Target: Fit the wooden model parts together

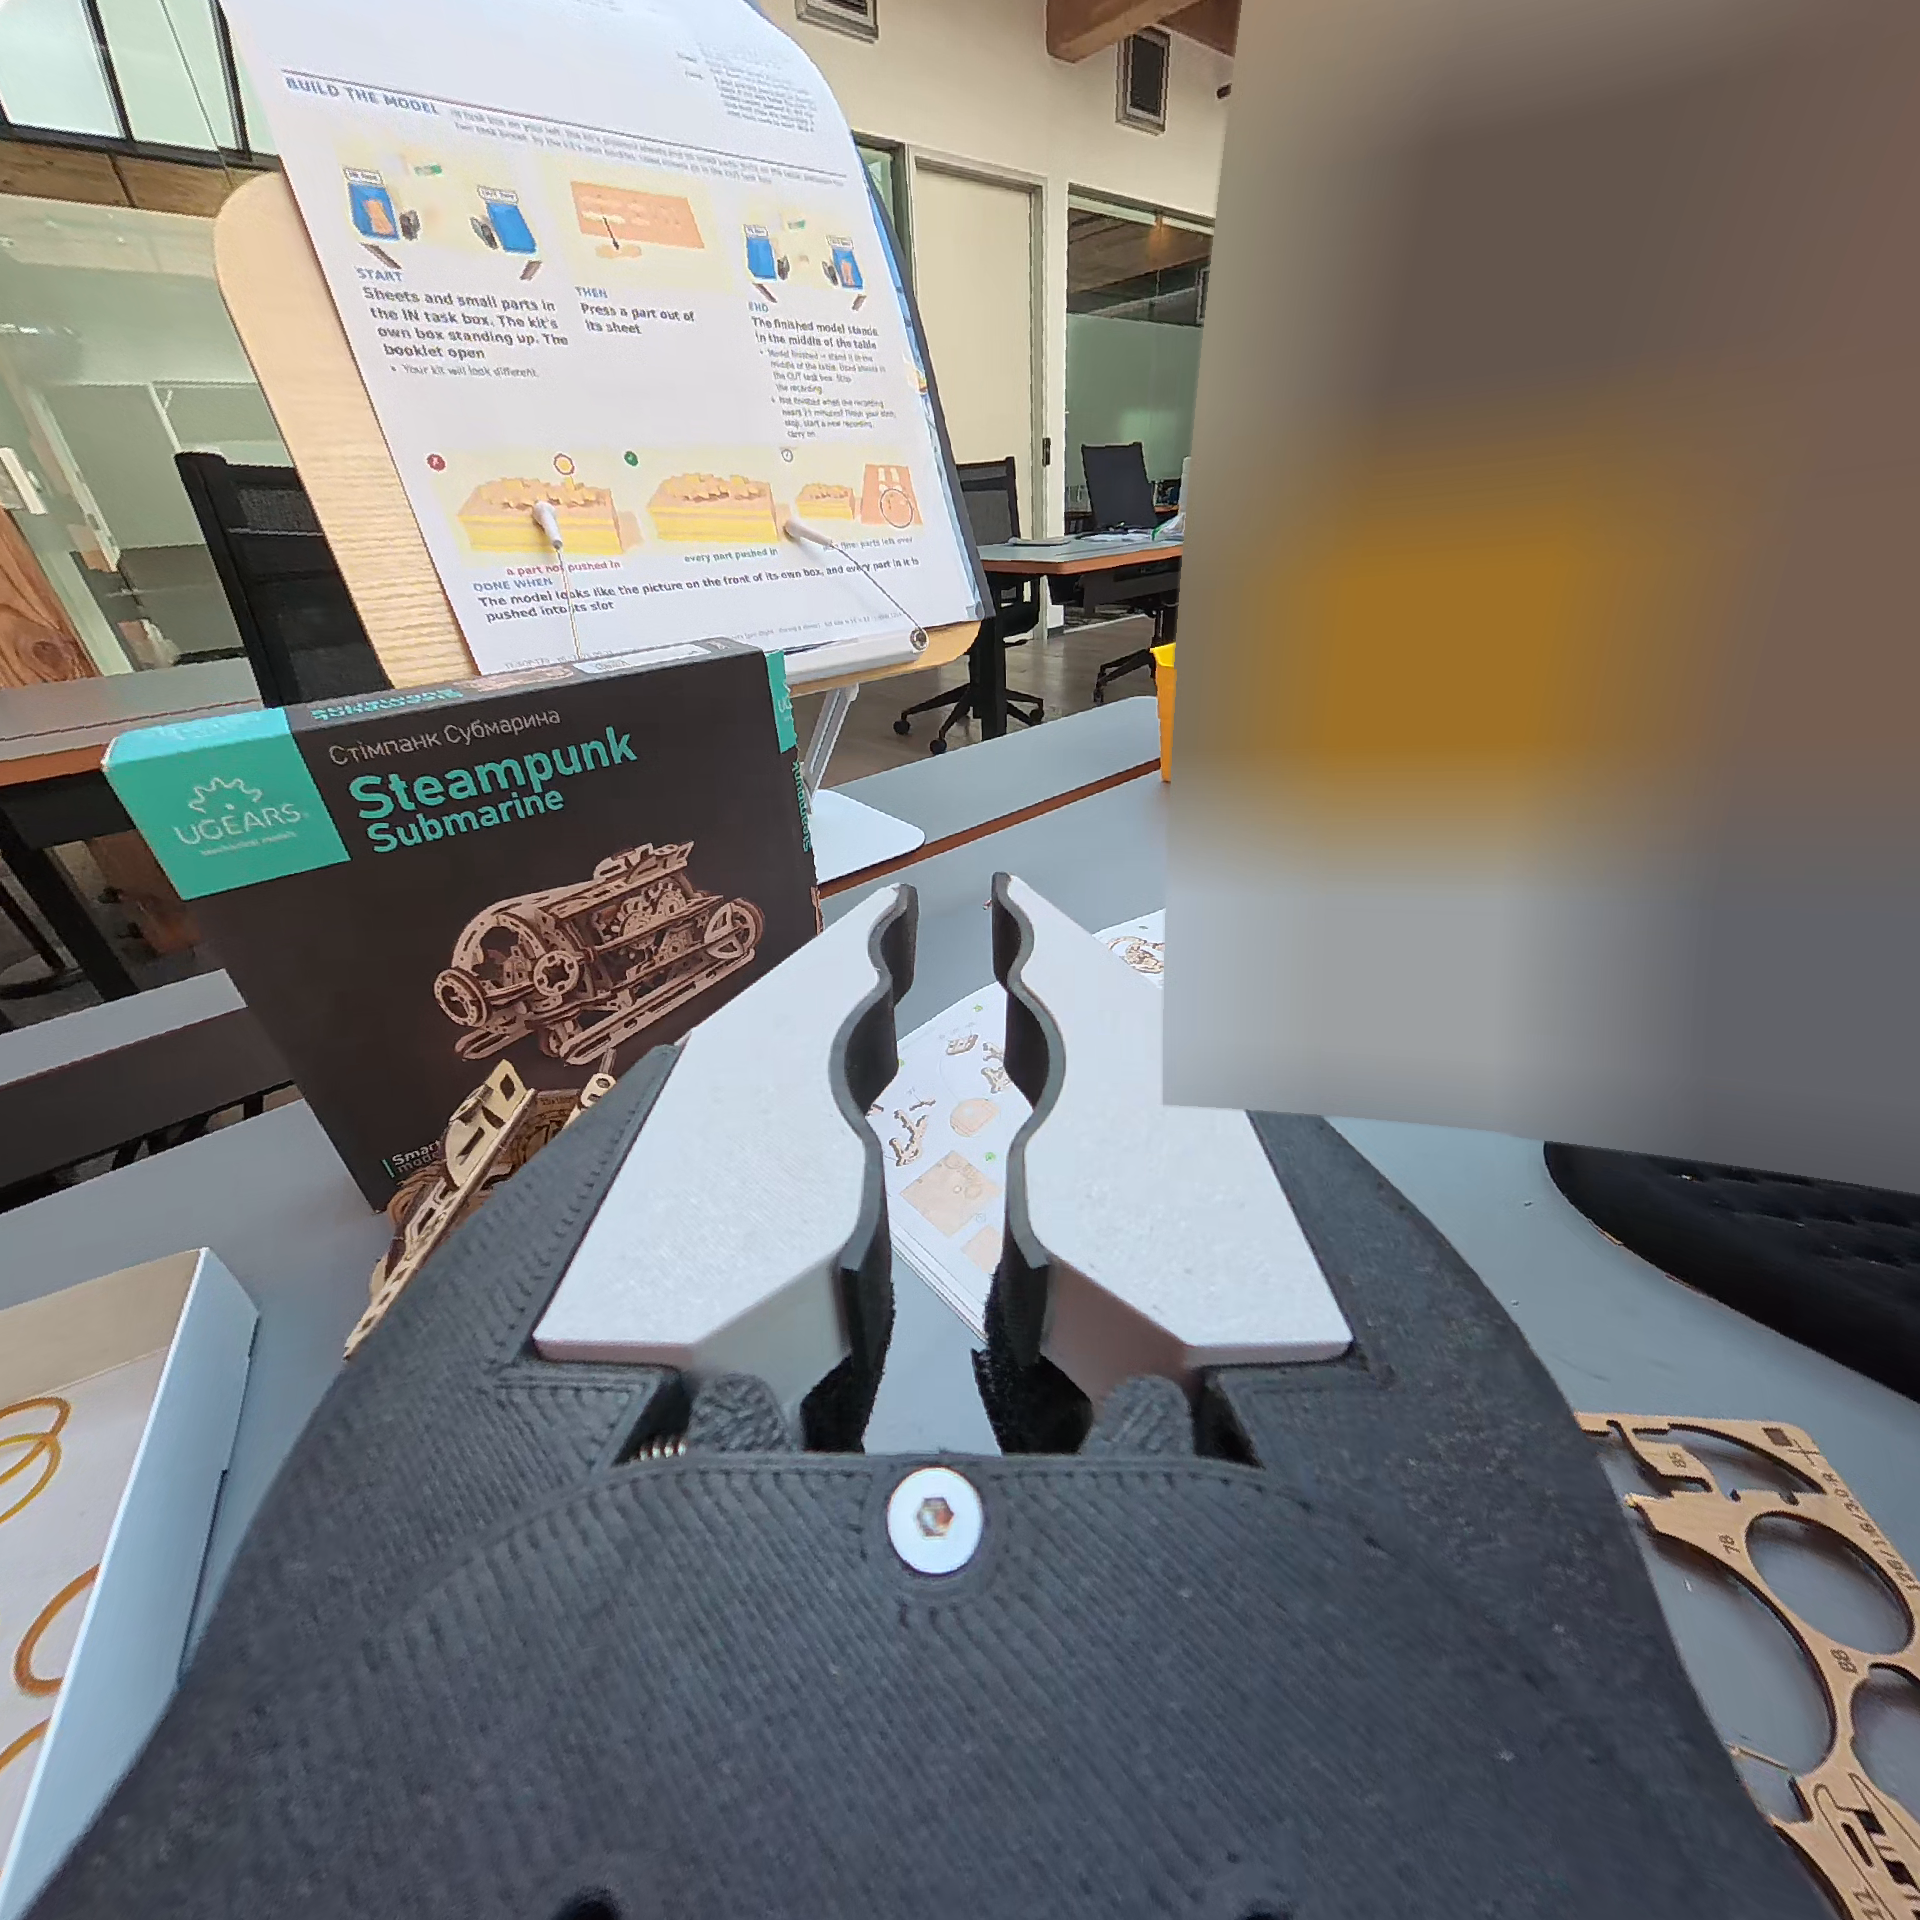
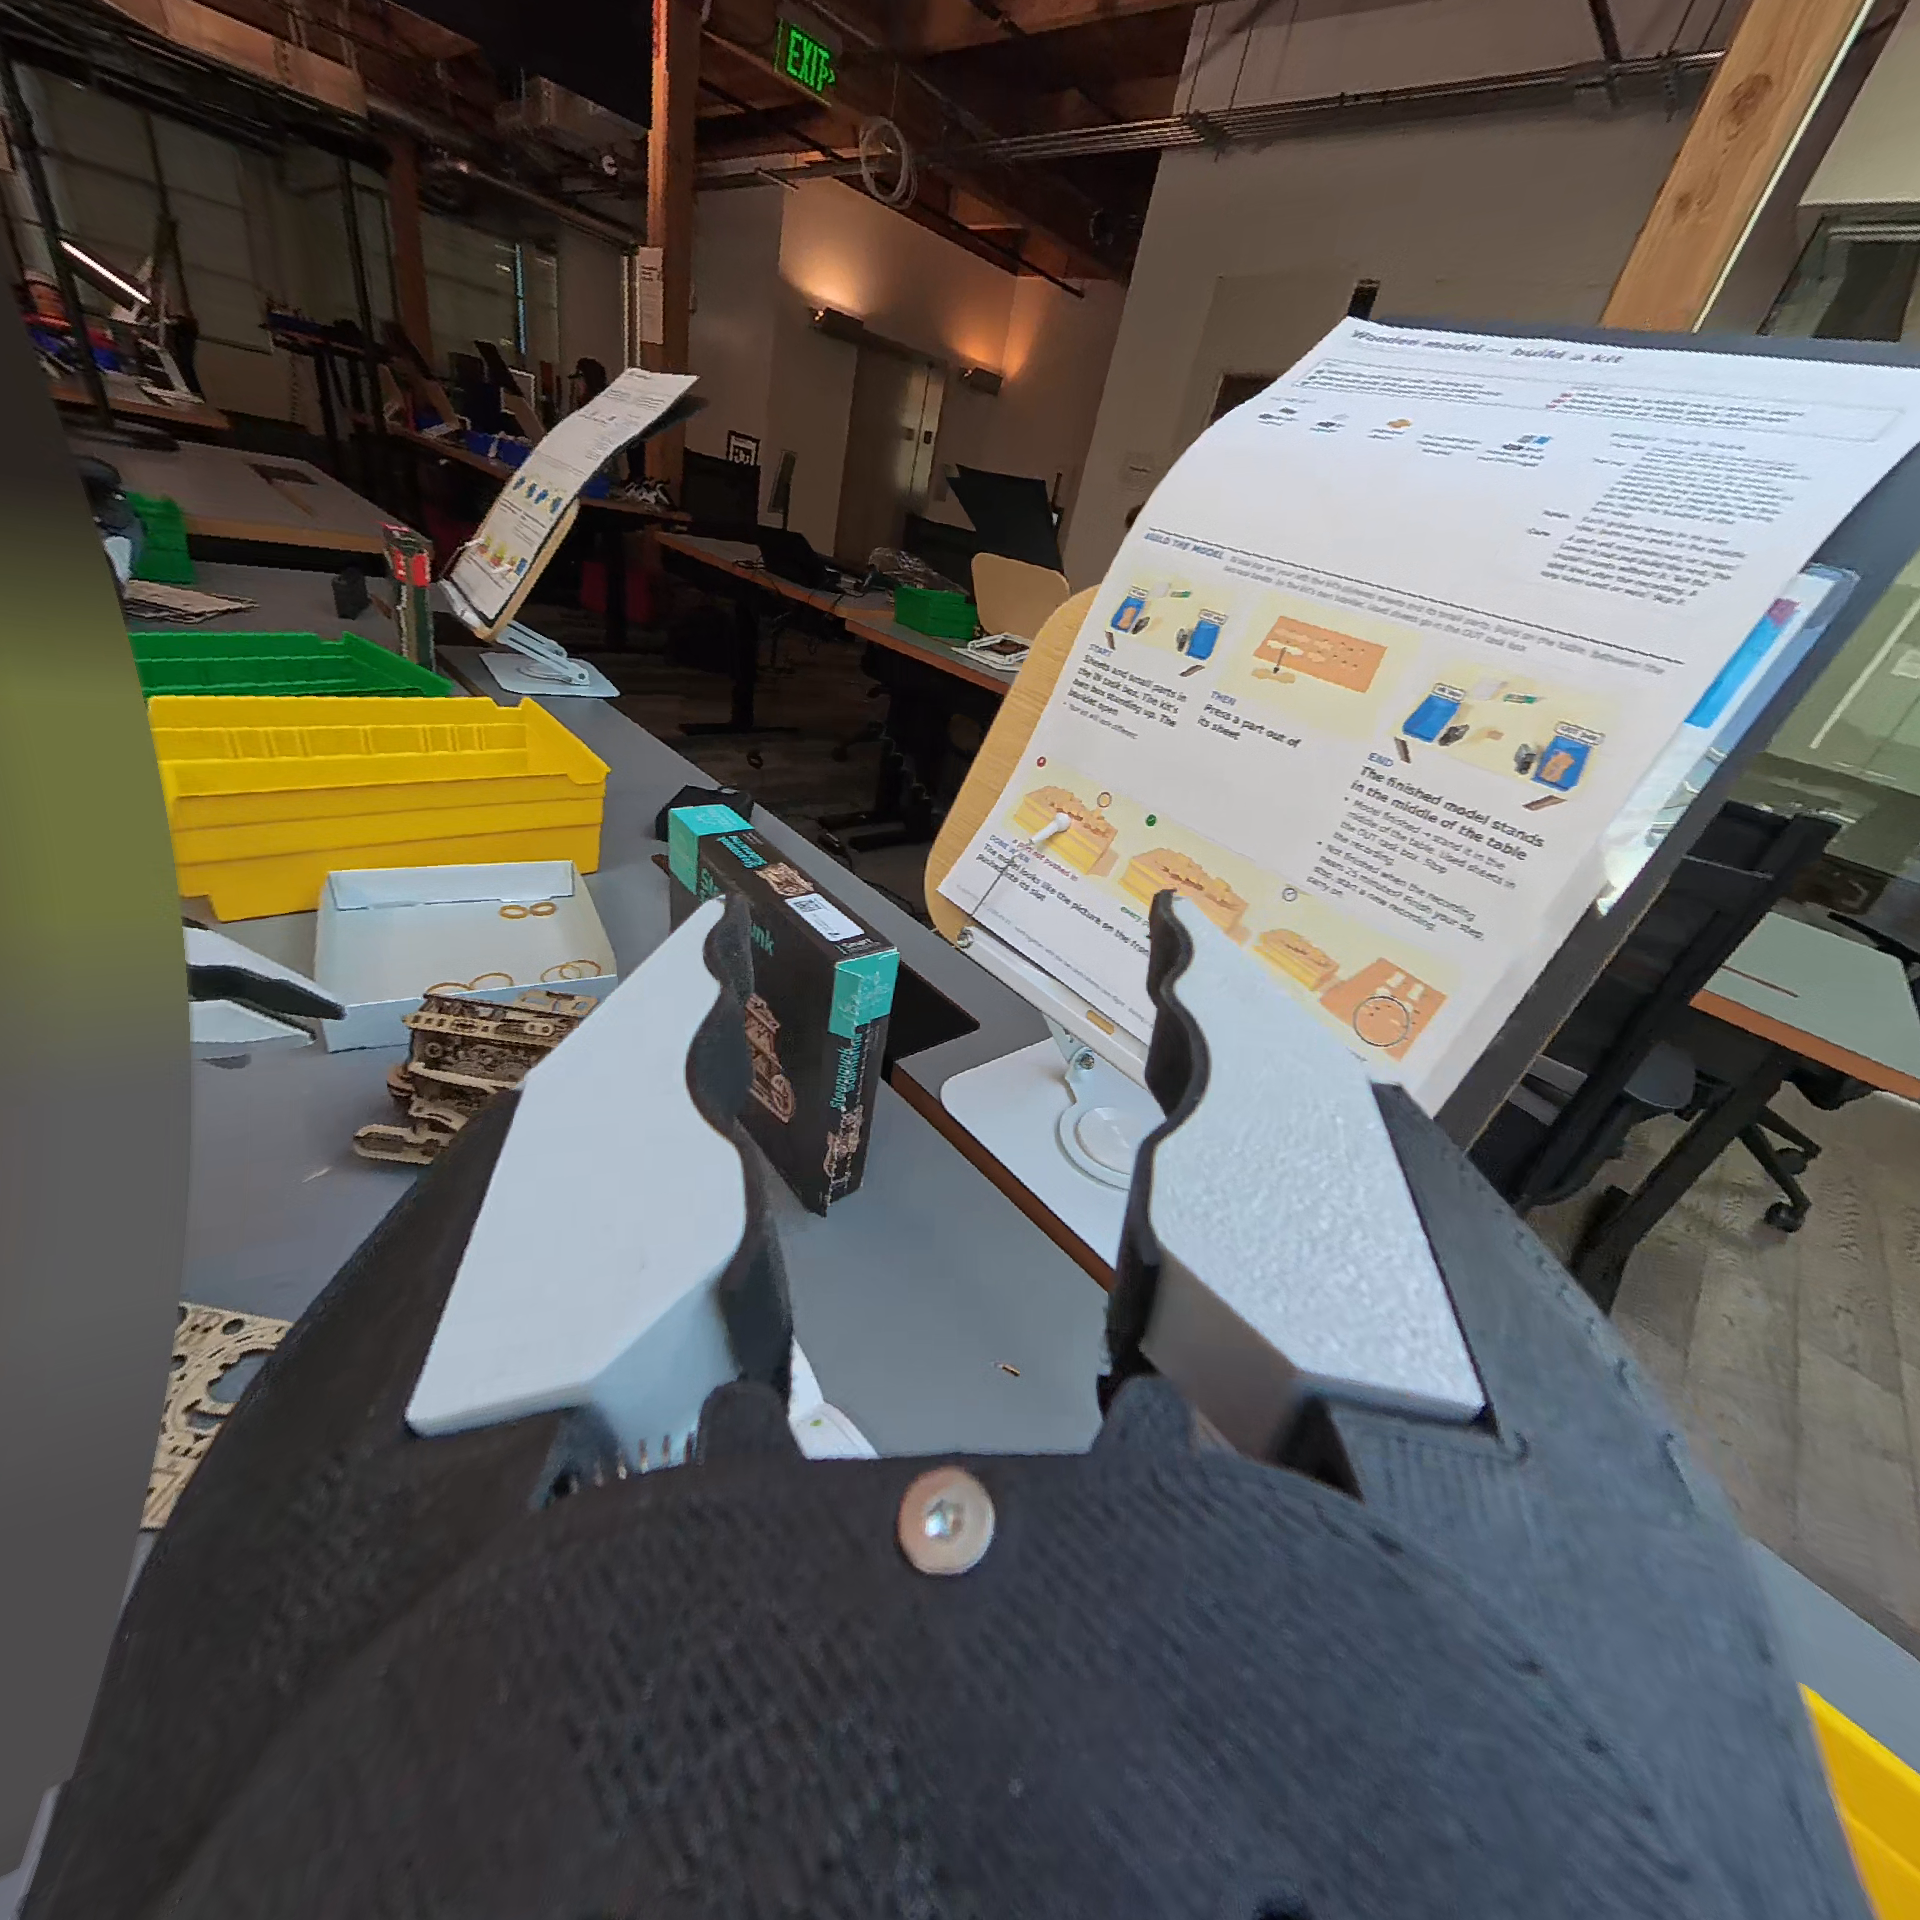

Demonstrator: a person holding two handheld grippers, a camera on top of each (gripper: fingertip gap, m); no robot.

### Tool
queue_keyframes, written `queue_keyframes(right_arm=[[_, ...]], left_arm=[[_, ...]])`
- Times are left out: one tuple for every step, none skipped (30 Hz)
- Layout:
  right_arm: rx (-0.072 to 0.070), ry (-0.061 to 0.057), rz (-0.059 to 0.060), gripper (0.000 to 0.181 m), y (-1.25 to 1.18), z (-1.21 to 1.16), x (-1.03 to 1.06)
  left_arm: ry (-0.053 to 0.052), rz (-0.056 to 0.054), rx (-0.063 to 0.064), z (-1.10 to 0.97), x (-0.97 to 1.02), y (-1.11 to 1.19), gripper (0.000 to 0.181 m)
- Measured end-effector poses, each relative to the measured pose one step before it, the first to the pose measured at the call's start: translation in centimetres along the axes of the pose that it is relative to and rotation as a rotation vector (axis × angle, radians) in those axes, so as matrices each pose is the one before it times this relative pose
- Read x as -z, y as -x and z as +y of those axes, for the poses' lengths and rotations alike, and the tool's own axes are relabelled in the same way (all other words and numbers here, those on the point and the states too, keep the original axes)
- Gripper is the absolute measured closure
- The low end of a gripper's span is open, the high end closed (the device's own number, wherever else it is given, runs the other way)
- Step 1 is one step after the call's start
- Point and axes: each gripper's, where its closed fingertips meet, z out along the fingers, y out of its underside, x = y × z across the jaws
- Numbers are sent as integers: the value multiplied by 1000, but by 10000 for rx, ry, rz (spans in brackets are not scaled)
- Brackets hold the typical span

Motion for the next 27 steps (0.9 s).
queue_keyframes(right_arm=[[39,68,-175,106,700,-208,114],[95,87,-87,107,612,-159,125],[131,100,-53,107,592,-78,168],[119,94,66,107,431,-14,223],[105,80,96,107,389,5,232],[55,88,2,108,520,42,210],[-32,101,-110,107,681,74,163],[-65,103,-193,107,820,99,134],[-44,92,-167,108,778,96,84],[-21,90,-98,107,644,100,50],[-15,55,-68,108,583,117,-10],[20,54,-71,108,582,242,-84],[83,110,12,108,417,477,-170],[128,162,139,109,197,725,-223],[163,177,168,111,165,940,-272],[143,158,147,111,223,1085,-327],[191,118,133,111,291,1237,-355],[238,59,165,112,289,1329,-338],[292,-18,158,113,371,1404,-245],[336,-47,212,114,415,1549,-116],[310,-18,235,114,446,1716,28],[335,-1,151,115,608,1790,162],[250,34,83,119,694,1744,286],[191,126,-53,124,727,1534,331],[109,115,-53,125,487,1011,292],[64,-11,-5,125,203,427,304],[29,-169,-51,125,153,-6,287]], left_arm=[[-23,-21,-76,-171,81,31,170],[-88,-72,-96,-260,125,90,171],[-86,-85,-99,-239,105,112,171],[-39,-88,-91,-107,76,134,172],[-1,-81,-67,2,26,123,172],[32,-24,-13,110,-35,46,172],[79,44,63,176,-82,-60,171],[33,67,103,128,-77,-117,171],[-23,71,106,34,-64,-127,171],[-18,27,65,60,-46,-35,171],[4,-29,-12,110,-43,72,172],[37,-66,-52,149,-41,175,172],[36,-79,-30,130,-16,230,172],[15,-73,35,85,4,248,172],[-6,-36,106,26,17,210,172],[-35,1,151,-49,48,170,172],[-62,4,131,-166,83,165,172],[-61,-35,65,-202,121,211,172],[-71,-76,-7,-252,150,266,172],[-81,-101,-59,-261,151,267,172],[-53,-106,-82,-199,132,256,172],[-19,-88,-87,-138,89,190,172],[-3,-59,-81,-93,66,119,172],[-1,-49,-62,-47,37,85,172],[0,-24,-23,-45,32,36,172],[9,30,20,-80,28,-54,172],[-17,57,38,-151,52,-101,172]])
